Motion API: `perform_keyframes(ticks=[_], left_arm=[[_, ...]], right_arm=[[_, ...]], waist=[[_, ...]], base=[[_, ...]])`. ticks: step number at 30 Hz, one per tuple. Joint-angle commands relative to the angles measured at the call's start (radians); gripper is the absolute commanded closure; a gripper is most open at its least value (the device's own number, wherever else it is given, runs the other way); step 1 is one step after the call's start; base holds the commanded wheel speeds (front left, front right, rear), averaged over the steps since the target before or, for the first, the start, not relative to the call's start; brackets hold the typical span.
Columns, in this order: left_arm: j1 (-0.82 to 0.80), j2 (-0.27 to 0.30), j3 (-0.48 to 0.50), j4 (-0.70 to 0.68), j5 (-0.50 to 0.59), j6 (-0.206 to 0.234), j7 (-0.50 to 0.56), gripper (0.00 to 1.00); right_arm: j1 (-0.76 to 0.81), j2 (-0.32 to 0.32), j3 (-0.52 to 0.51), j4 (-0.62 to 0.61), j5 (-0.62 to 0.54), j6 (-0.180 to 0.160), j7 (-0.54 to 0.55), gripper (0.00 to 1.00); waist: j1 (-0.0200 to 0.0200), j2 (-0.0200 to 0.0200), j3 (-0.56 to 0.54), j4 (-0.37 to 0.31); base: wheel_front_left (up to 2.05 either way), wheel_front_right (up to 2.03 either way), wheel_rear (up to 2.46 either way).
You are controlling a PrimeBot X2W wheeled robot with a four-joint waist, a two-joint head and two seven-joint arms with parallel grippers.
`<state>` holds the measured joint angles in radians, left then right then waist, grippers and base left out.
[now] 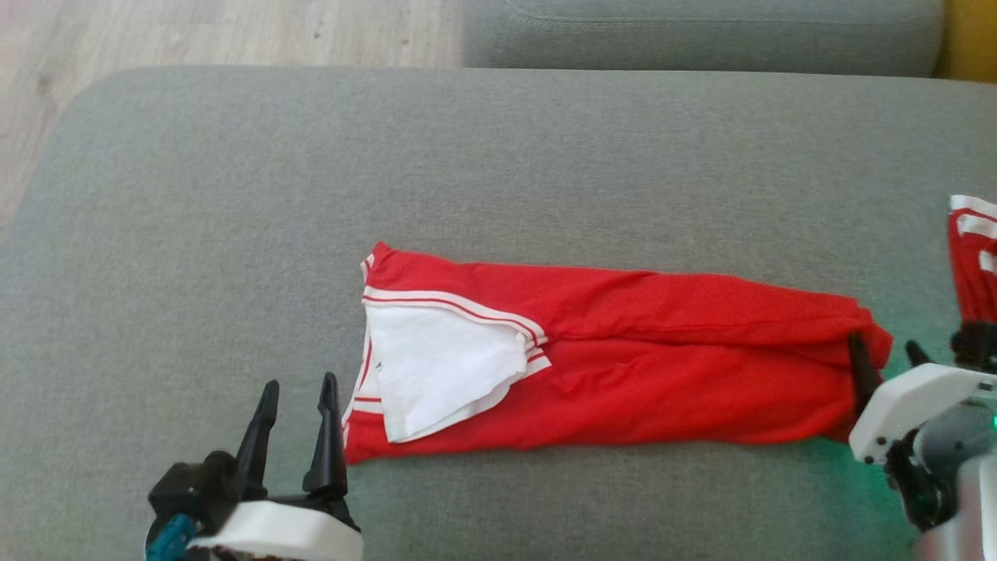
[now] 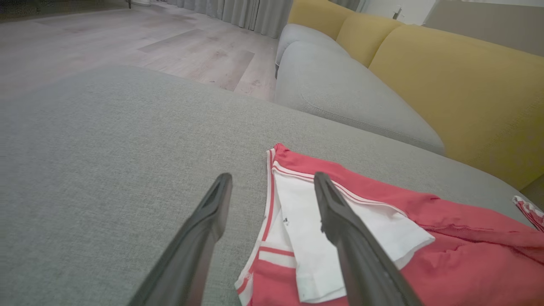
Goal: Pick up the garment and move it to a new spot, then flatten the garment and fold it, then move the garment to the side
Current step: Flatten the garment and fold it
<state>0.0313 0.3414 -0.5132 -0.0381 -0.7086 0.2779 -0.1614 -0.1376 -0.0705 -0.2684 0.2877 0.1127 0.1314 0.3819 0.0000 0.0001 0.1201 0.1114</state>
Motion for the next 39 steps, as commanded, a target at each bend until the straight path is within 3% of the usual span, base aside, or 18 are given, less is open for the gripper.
perform_keyframes(ticks=[1,10,11,14,23,31,39], left_arm=[[-0.012,0.022,0.048,-0.036,0.009,0.006,-0.014,0.00],[-0.006,0.031,0.059,-0.059,0.007,0.017,-0.018,0.00],[-0.007,0.031,0.060,-0.060,0.006,0.018,-0.019,0.00],[-0.006,0.032,0.063,-0.061,0.005,0.020,-0.021,0.00],[-0.012,0.037,0.073,-0.072,0.002,0.024,-0.027,0.00],[-0.018,0.038,0.063,-0.075,0.008,0.027,-0.023,0.00],[-0.024,0.029,0.052,-0.063,0.006,0.024,-0.023,0.00]], right_arm=[[-0.047,-0.009,0.019,-0.016,-0.007,-0.001,0.020,0.00],[-0.066,-0.072,0.106,0.055,0.059,-0.001,0.255,0.02],[-0.063,-0.077,0.113,0.048,0.070,-0.001,0.261,0.32],[-0.053,-0.085,0.128,0.030,0.085,-0.001,0.260,1.00],[-0.079,-0.125,0.089,-0.021,0.078,-0.001,0.178,1.00],[-0.034,-0.185,-0.031,-0.143,0.098,-0.001,0.225,1.00],[-0.014,-0.148,0.018,-0.230,0.195,-0.001,0.264,1.00]], waist=[[0.0000,-0.0001,0.005,0.008],[0.0000,-0.0001,0.022,0.037],[0.0000,-0.0001,0.023,0.038],[0.0000,-0.0001,0.026,0.037],[0.0000,-0.0001,0.025,-0.002],[0.0000,-0.0001,0.009,-0.043],[0.0000,-0.0001,-0.011,-0.059]], base=[[0.00,0.00,0.00],[0.00,0.00,0.00],[0.00,0.00,0.00],[0.00,0.00,0.00],[0.00,0.00,0.00],[0.00,0.00,0.00],[0.00,0.00,0.00]])
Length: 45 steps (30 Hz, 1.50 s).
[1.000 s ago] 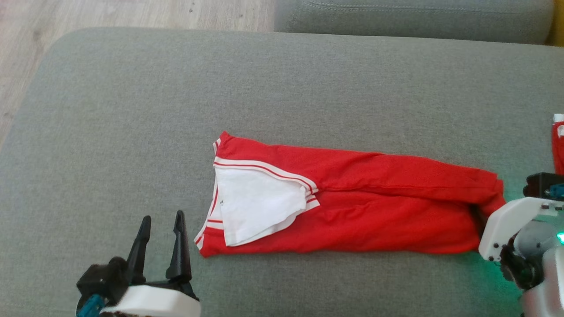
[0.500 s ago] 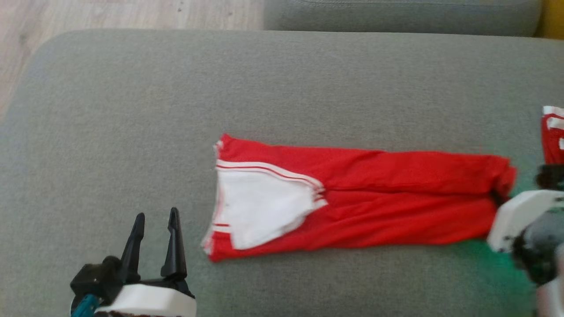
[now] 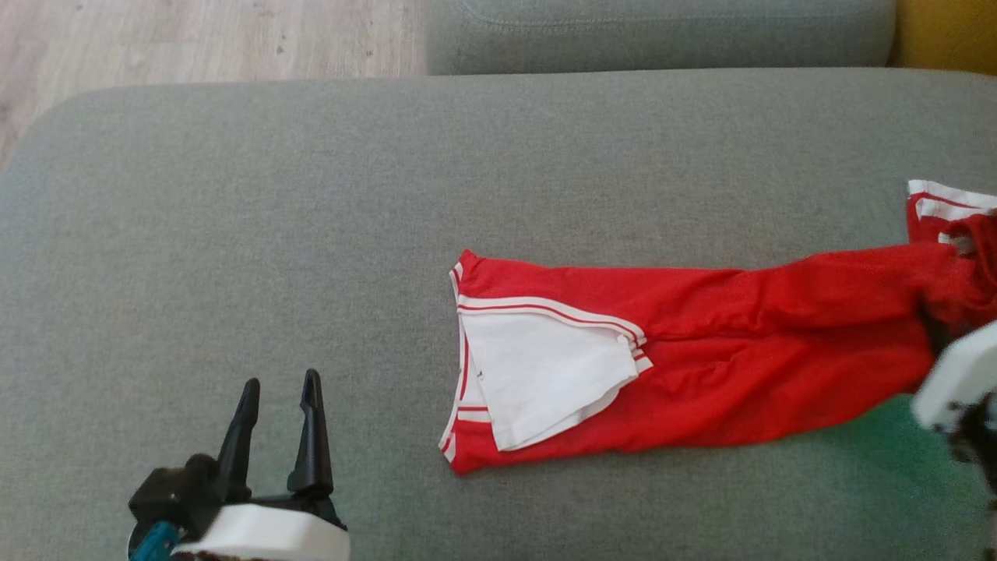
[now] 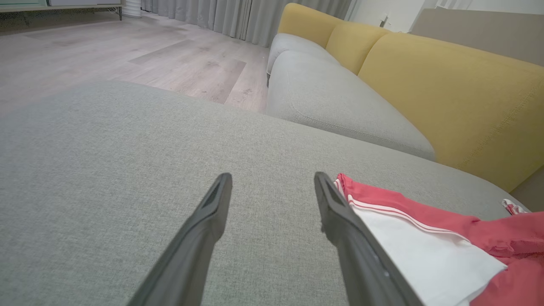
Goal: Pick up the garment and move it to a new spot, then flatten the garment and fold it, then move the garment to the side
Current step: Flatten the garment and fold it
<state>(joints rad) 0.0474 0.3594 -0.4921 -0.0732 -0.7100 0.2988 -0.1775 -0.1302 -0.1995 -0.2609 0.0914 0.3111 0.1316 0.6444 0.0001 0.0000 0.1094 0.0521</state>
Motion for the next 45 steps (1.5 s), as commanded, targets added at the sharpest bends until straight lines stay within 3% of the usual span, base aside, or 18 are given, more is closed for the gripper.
perform_keyframes(ticks=[1,9,14,18,30,31,32,33,41,45], left_arm=[[-0.041,0.010,0.029,-0.025,0.007,0.001,-0.006,0.00],[-0.042,0.020,0.035,-0.019,0.000,0.000,-0.003,0.00],[-0.034,0.031,0.046,-0.031,-0.005,0.005,-0.004,0.00],[-0.035,0.030,0.045,-0.035,-0.007,0.005,-0.004,0.00],[-0.063,-0.001,0.010,-0.002,-0.009,-0.017,-0.006,0.00],[-0.064,-0.003,0.008,0.001,-0.010,-0.018,-0.007,0.00],[-0.065,-0.004,0.006,0.003,-0.010,-0.020,-0.007,0.00],[-0.065,-0.005,0.004,0.006,-0.010,-0.021,-0.007,0.00],[-0.062,-0.013,-0.015,0.019,-0.010,-0.025,-0.004,0.00],[-0.055,-0.022,-0.030,0.024,-0.009,-0.026,-0.003,0.00]], right_arm=[[-0.018,-0.013,0.029,-0.052,0.010,-0.001,0.005,1.00],[0.006,0.082,0.237,-0.225,0.115,-0.001,0.029,1.00],[-0.007,0.126,0.375,-0.252,0.171,-0.001,0.024,1.00],[-0.041,0.144,0.470,-0.192,0.181,-0.001,-0.014,1.00],[-0.179,0.149,0.696,0.161,0.311,-0.001,-0.237,1.00],[-0.191,0.149,0.705,0.189,0.325,-0.001,-0.256,0.93],[-0.203,0.149,0.715,0.218,0.338,-0.001,-0.274,0.55],[-0.218,0.149,0.732,0.245,0.349,-0.001,-0.289,0.00],[-0.292,0.149,0.795,0.341,0.488,-0.001,-0.418,0.00],[-0.344,0.149,0.754,0.400,0.398,-0.001,-0.519,0.00]], waist=[[-0.0001,0.0000,-0.005,0.002],[-0.0001,0.0000,-0.041,0.027],[-0.0001,0.0000,-0.042,0.048],[-0.0001,0.0000,-0.033,0.069],[-0.0001,0.0000,-0.017,0.148],[-0.0001,0.0000,-0.018,0.152],[-0.0001,0.0000,-0.019,0.155],[-0.0001,0.0000,-0.020,0.158],[-0.0001,0.0000,-0.032,0.159],[-0.0001,0.0000,-0.039,0.140]], base=[[0.00,0.00,0.00],[0.00,0.00,0.00],[0.00,0.00,0.00],[0.00,0.00,0.00],[0.00,0.00,0.00],[0.00,0.00,0.00],[0.00,0.00,0.00],[0.00,0.00,0.00],[0.00,0.00,0.00],[0.00,0.00,0.00]])
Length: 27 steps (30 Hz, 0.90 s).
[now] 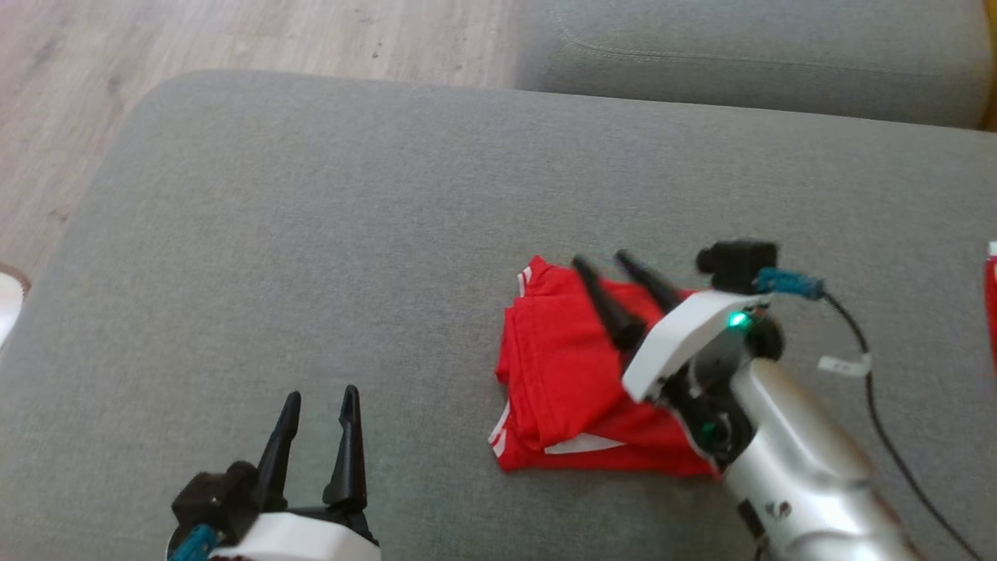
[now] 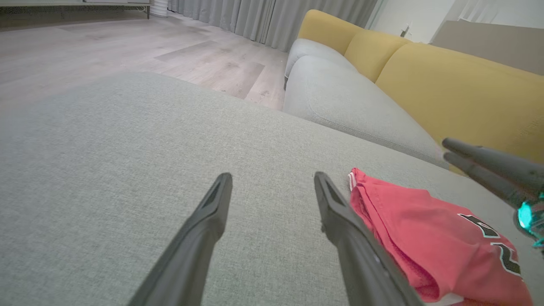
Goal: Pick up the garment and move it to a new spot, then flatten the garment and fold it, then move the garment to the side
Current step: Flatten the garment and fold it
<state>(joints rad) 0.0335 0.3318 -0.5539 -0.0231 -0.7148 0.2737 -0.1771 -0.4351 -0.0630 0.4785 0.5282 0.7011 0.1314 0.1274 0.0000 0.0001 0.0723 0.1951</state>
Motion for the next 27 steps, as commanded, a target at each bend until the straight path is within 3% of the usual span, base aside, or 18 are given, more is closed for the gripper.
perform_keyframes(ticks=[1,7,13,17,27], left_arm=[[-0.041,0.003,0.028,-0.024,-0.003,-0.001,-0.004,0.00],[-0.049,-0.008,0.010,-0.015,0.005,-0.003,-0.004,0.00],[-0.070,-0.022,0.001,0.001,0.010,-0.002,-0.008,0.00],[-0.063,-0.029,0.012,0.024,0.000,-0.005,-0.025,0.00],[0.013,-0.020,0.059,0.065,-0.011,-0.003,-0.065,0.00]], right_arm=[[-0.048,0.013,-0.001,-0.024,-0.029,-0.001,-0.024,0.00],[-0.050,0.013,-0.108,-0.003,-0.264,-0.001,-0.114,0.00],[0.081,0.013,-0.249,-0.105,-0.471,-0.001,-0.177,0.00],[0.208,0.013,-0.317,-0.201,-0.531,-0.001,-0.203,0.00],[0.466,0.013,-0.426,-0.401,-0.537,-0.001,-0.216,0.00]], waist=[[0.0000,-0.0001,-0.002,-0.008],[0.0000,-0.0001,-0.010,-0.040],[0.0000,-0.0001,-0.038,-0.067],[0.0000,-0.0001,-0.070,-0.083],[0.0000,-0.0001,-0.106,-0.120]], base=[[0.00,0.00,0.00],[0.00,0.00,0.00],[0.00,0.00,0.00],[0.00,0.00,0.00],[0.00,0.00,0.00]])
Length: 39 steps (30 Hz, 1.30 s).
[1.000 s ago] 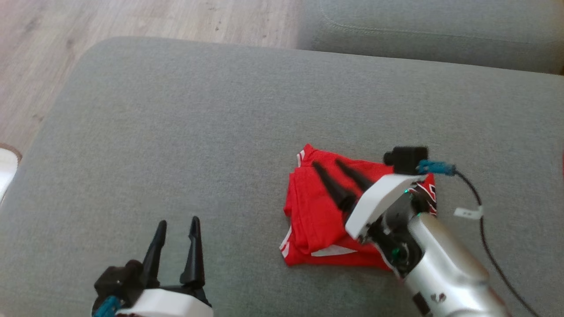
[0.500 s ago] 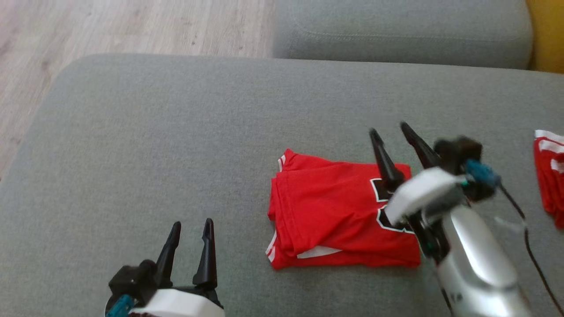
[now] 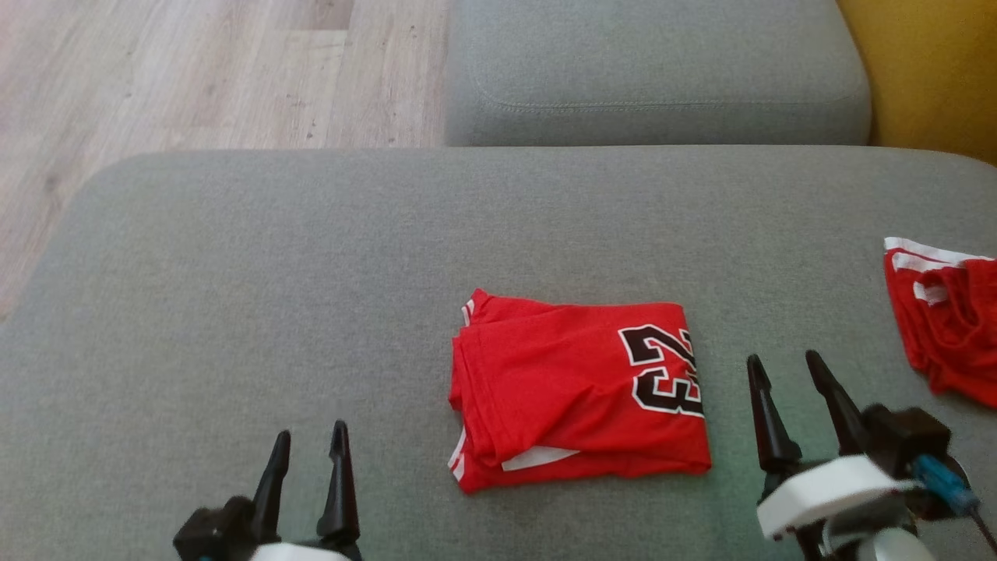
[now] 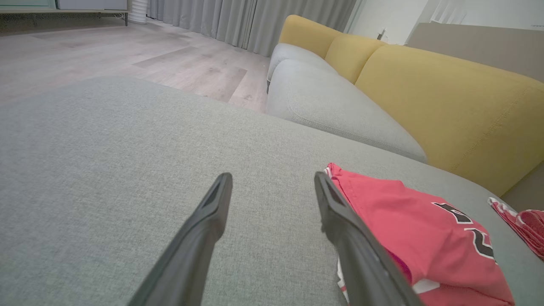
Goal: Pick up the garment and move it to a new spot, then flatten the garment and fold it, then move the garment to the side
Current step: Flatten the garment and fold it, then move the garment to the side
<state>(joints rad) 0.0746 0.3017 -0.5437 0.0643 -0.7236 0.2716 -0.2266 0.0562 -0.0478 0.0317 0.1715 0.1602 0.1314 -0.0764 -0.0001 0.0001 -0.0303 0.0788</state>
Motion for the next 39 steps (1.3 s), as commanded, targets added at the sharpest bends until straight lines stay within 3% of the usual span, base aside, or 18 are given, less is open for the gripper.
perform_keyframes(ticks=[1,9,26,31,39], left_arm=[[-0.022,0.013,0.052,-0.021,0.001,0.002,-0.017,0.00],[-0.007,0.030,0.048,-0.024,0.020,0.008,-0.020,0.00],[-0.029,0.039,0.033,-0.033,0.032,0.017,-0.003,0.00],[-0.041,0.037,0.027,-0.032,0.034,0.017,0.001,0.00],[-0.054,0.029,0.028,-0.023,0.026,0.008,-0.002,0.00]], right_arm=[[-0.010,-0.002,0.018,-0.059,-0.003,-0.001,-0.015,0.00],[0.058,-0.002,0.014,-0.123,0.001,-0.001,-0.006,0.00],[0.050,-0.002,0.011,-0.113,-0.015,-0.001,0.036,0.00],[-0.034,-0.002,0.003,-0.080,-0.044,-0.001,0.148,0.00],[-0.209,-0.002,0.013,0.119,-0.018,-0.001,0.439,0.00]], waist=[[0.0001,-0.0001,-0.004,-0.006],[0.0001,-0.0001,-0.011,-0.020],[0.0001,-0.0001,0.000,-0.004],[0.0001,-0.0001,0.009,0.014],[0.0001,-0.0001,0.034,0.073]], base=[[0.00,0.00,0.00],[0.00,0.00,0.00],[0.00,0.00,0.00],[0.00,0.00,0.00],[0.00,0.00,0.00]])
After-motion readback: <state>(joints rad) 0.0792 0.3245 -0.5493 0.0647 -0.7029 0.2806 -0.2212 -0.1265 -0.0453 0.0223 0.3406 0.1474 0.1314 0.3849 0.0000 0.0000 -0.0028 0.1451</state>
